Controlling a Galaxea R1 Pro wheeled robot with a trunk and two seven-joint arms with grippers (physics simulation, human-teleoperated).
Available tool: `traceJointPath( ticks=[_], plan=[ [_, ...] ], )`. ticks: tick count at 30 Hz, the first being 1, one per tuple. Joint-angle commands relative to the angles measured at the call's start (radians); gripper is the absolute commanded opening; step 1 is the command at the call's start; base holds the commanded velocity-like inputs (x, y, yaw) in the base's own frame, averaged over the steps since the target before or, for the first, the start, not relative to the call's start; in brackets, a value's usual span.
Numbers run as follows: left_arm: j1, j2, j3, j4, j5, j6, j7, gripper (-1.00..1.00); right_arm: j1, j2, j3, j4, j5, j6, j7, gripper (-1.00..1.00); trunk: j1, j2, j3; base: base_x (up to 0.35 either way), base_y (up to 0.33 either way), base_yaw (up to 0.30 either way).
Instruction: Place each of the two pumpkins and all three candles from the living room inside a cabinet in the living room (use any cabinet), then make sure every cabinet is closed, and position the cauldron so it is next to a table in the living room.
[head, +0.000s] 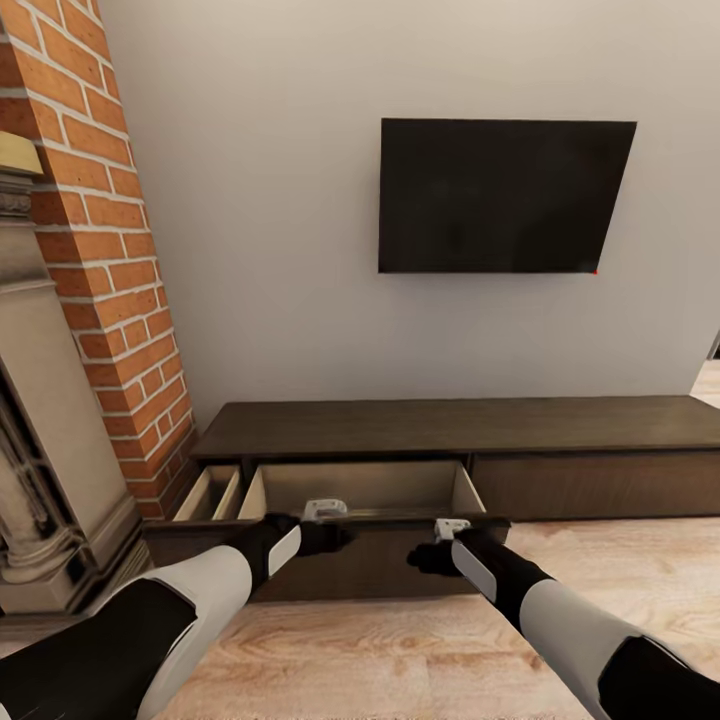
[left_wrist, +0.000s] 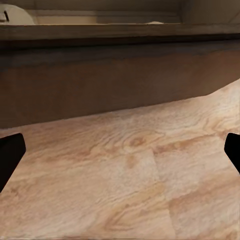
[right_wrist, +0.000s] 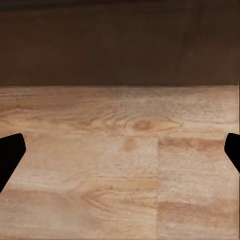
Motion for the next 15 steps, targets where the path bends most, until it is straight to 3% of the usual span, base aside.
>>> traceJointPath(
  ticks=[1,4,7,15],
  plan=[
    [0.000,0.000,-0.007,0.004,0.010,0.002,0.024,1.00,-0.001,0.003,0.019,0.006,-0.011,-0.015,-0.009,1.00,0.004,-0.008,-0.004,0.000,0.000,0.000],
    [0.002,0.000,-0.006,0.011,0.012,-0.013,0.081,1.00,-0.001,0.013,0.034,0.036,-0.011,-0.047,-0.009,1.00,0.015,-0.029,-0.014,0.000,0.000,0.000],
    [0.004,0.000,-0.006,0.022,0.014,-0.081,0.128,1.00,-0.001,0.022,0.041,0.064,-0.011,-0.071,-0.009,1.00,0.027,-0.050,-0.023,0.000,0.000,0.000],
    [0.032,0.000,-0.006,0.047,0.015,-0.149,0.144,1.00,-0.001,0.026,0.044,0.078,-0.011,-0.102,-0.007,1.00,0.057,-0.106,-0.048,0.000,0.000,0.000]
  ],
)
